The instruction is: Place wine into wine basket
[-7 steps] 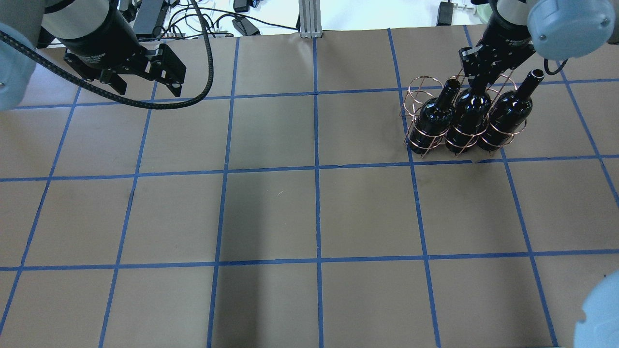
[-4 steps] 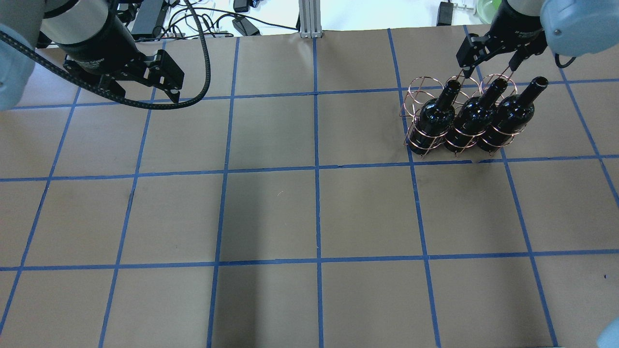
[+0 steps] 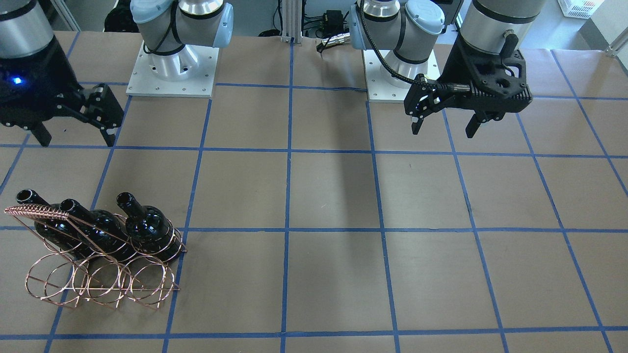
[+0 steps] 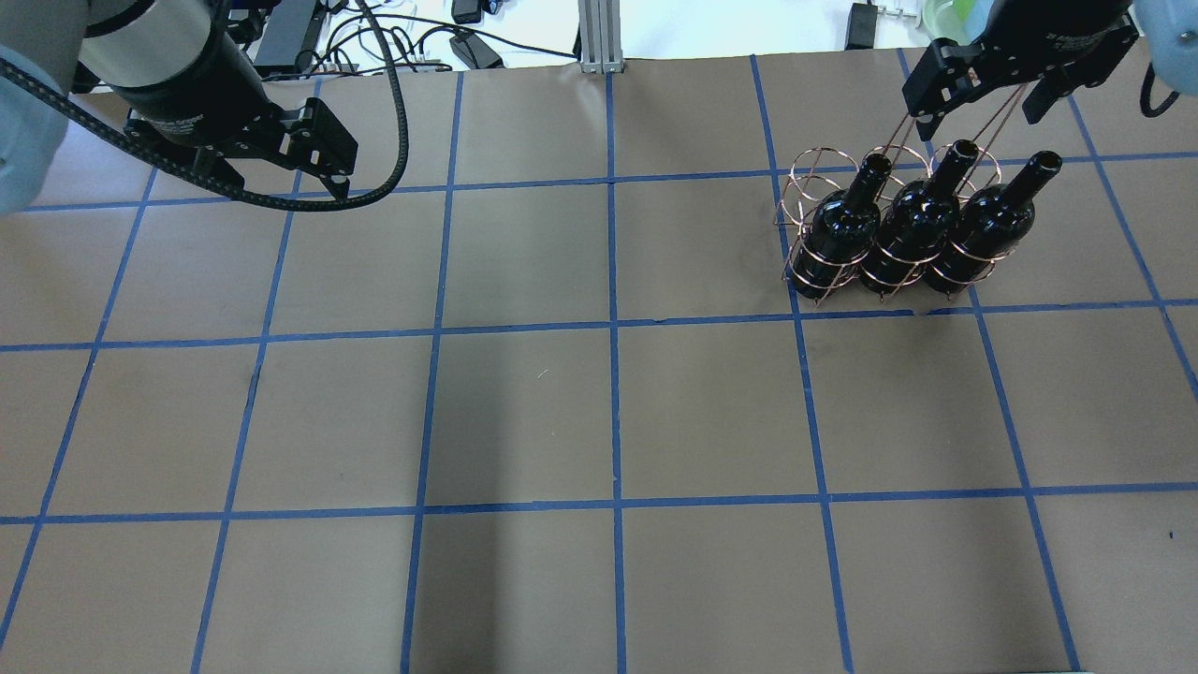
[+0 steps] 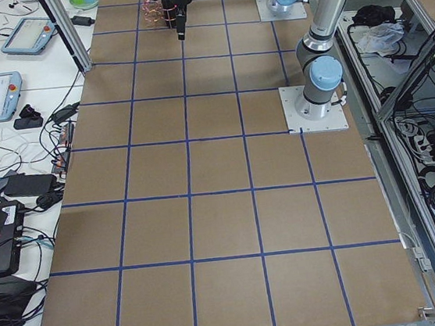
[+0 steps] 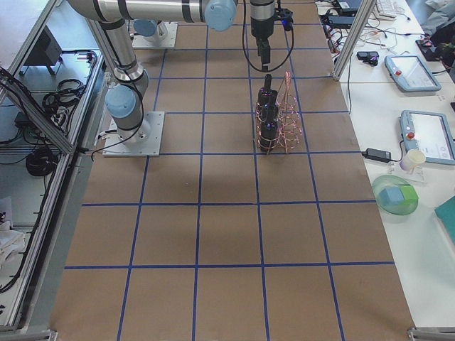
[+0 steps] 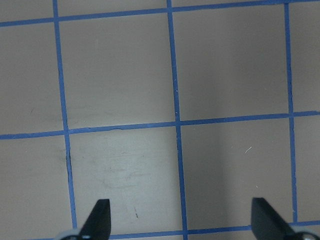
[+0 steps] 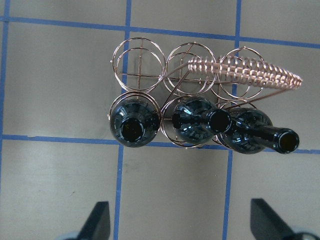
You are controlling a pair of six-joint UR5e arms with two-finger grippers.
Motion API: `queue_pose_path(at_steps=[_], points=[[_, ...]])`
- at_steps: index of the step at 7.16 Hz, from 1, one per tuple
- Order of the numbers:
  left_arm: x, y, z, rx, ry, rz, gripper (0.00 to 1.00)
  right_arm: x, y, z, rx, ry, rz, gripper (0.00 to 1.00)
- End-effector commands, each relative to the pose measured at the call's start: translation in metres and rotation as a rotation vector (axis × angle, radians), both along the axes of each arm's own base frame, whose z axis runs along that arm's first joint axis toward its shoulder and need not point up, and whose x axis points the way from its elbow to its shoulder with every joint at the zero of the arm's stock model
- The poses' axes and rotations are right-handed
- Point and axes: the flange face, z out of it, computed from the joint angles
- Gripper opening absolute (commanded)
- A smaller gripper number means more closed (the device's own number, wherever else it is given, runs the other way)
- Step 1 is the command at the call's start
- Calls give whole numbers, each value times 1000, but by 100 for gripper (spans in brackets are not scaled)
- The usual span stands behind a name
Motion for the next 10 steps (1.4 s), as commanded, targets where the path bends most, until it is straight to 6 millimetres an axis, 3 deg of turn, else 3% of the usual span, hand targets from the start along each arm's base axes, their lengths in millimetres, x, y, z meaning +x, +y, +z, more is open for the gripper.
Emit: queue_pose_path(at_steps=[1, 2, 3, 7, 9, 10], points=[[0, 1, 2, -3, -6, 2, 100, 77, 36, 22, -38, -28, 1, 100], [1, 2, 1, 8, -7, 2, 100, 111, 49, 16, -23, -23, 61, 100], [1, 4, 2, 9, -7, 2, 100, 120, 48, 9, -9, -22, 76, 100], [1, 4, 2, 9, -7, 3, 100, 104, 52, 30, -41, -47, -31, 100], [1, 4, 1, 12, -7, 3, 100, 66, 47, 38, 50, -90, -85, 100], [1, 4, 1, 11, -7, 3, 100, 64, 51, 35, 88, -91, -82, 100]])
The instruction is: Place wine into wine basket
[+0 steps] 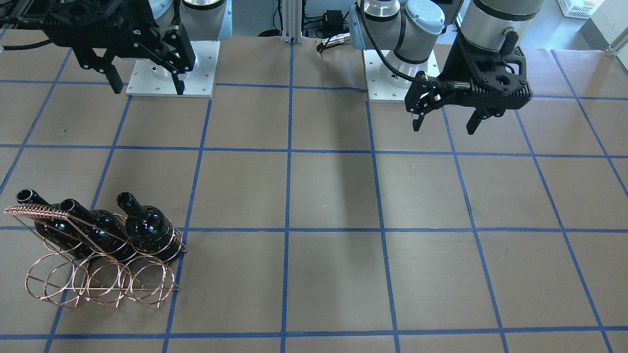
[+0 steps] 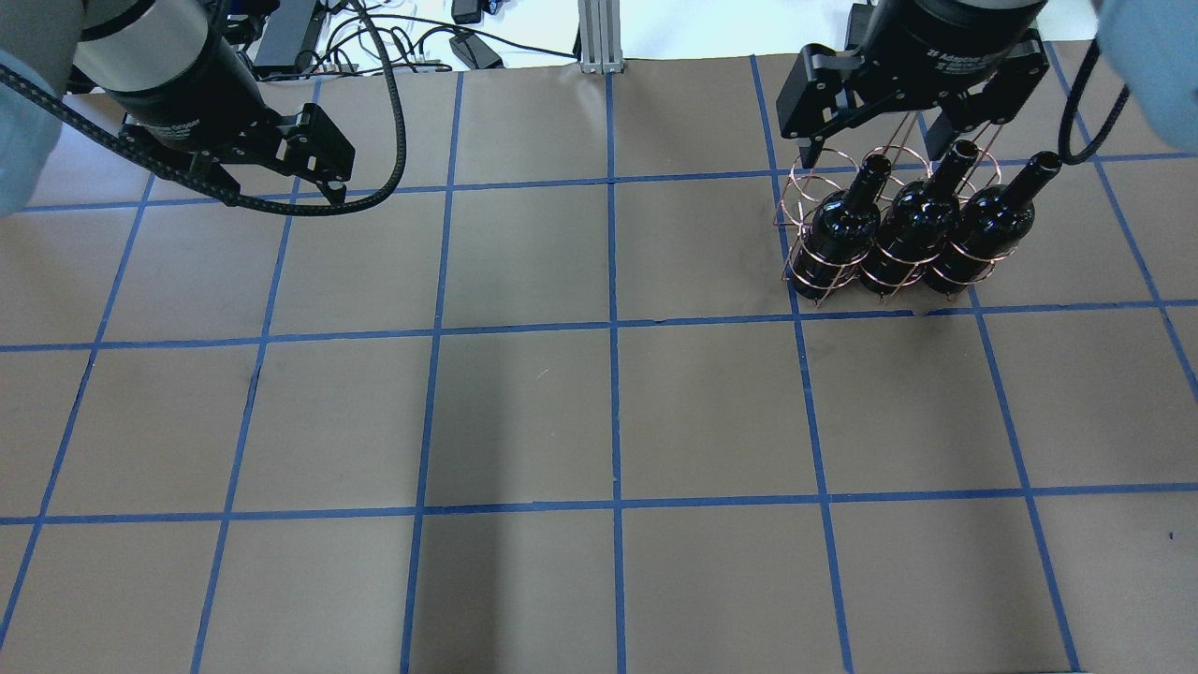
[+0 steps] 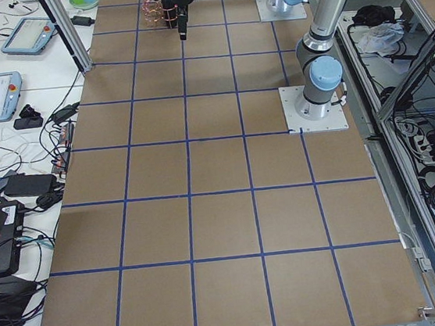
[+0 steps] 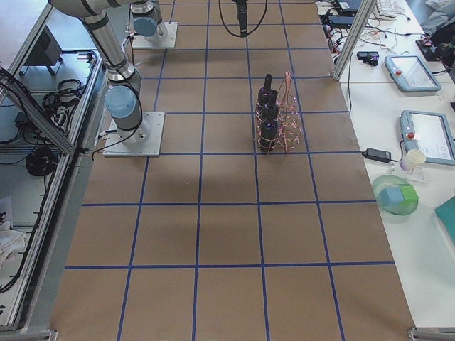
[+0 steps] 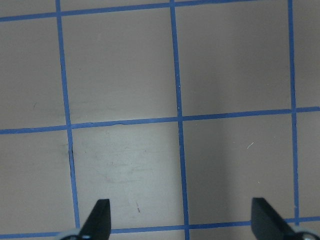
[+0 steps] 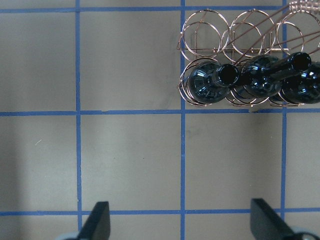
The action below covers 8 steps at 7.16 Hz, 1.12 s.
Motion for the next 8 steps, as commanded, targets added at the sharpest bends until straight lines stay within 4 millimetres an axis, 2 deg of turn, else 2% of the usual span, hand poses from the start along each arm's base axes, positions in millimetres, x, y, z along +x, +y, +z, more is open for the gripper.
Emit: queue_pose_path(at_steps=[1, 5, 6, 8], points=[[0, 0, 0, 0, 0, 0, 100, -9, 3, -2, 47, -7, -6, 100], [1, -1, -3, 6, 0, 1, 100, -9, 3, -4, 50, -6, -6, 100], [-3, -1, -12, 13, 11, -4, 100, -10, 4, -3, 49, 3, -4, 100], [-1, 1, -14, 15, 5, 1, 100, -10, 2, -4, 42, 6, -4, 100]])
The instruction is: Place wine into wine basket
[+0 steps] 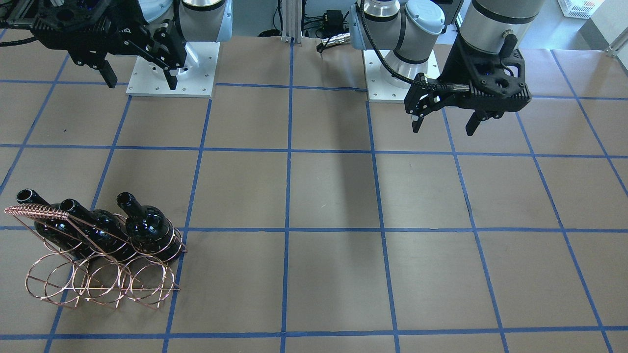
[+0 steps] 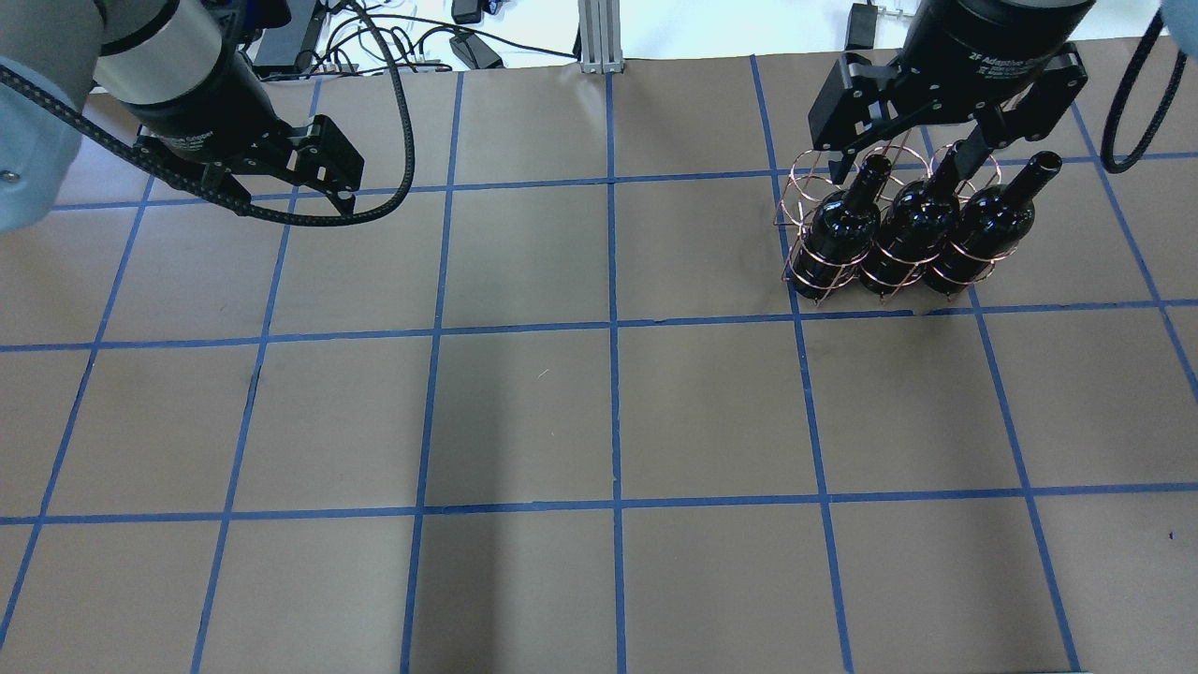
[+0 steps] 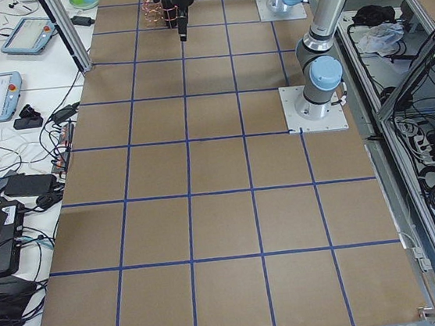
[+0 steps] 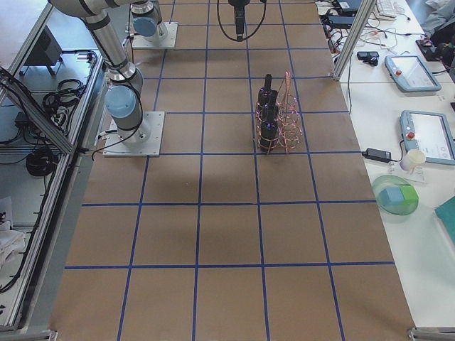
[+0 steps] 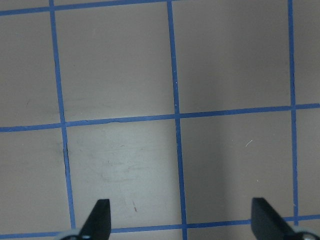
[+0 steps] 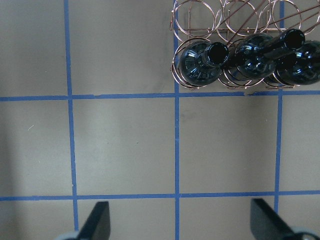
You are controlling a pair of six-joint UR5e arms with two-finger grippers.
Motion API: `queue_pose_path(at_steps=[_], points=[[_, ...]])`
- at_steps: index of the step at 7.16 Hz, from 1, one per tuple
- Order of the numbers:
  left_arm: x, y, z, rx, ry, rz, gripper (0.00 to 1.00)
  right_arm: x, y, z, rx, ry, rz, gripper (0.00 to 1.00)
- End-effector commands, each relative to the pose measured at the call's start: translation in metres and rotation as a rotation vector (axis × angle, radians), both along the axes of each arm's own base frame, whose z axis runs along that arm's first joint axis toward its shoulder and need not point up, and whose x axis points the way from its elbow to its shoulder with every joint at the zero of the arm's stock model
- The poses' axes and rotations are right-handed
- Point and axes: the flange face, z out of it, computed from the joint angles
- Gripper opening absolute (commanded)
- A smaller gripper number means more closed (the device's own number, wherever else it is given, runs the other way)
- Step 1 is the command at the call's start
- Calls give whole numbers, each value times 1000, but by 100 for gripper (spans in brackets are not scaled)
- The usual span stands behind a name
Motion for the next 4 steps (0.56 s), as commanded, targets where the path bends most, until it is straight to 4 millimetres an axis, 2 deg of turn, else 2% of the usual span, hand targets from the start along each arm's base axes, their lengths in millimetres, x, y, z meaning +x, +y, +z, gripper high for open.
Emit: queue_pose_path(at_steps=[1, 4], points=[[-3, -1, -6, 8, 3, -6, 100, 1, 0, -1, -2, -4, 2, 100], [1, 3, 2, -4, -6, 0, 100, 1, -1, -1, -5, -12, 1, 100]])
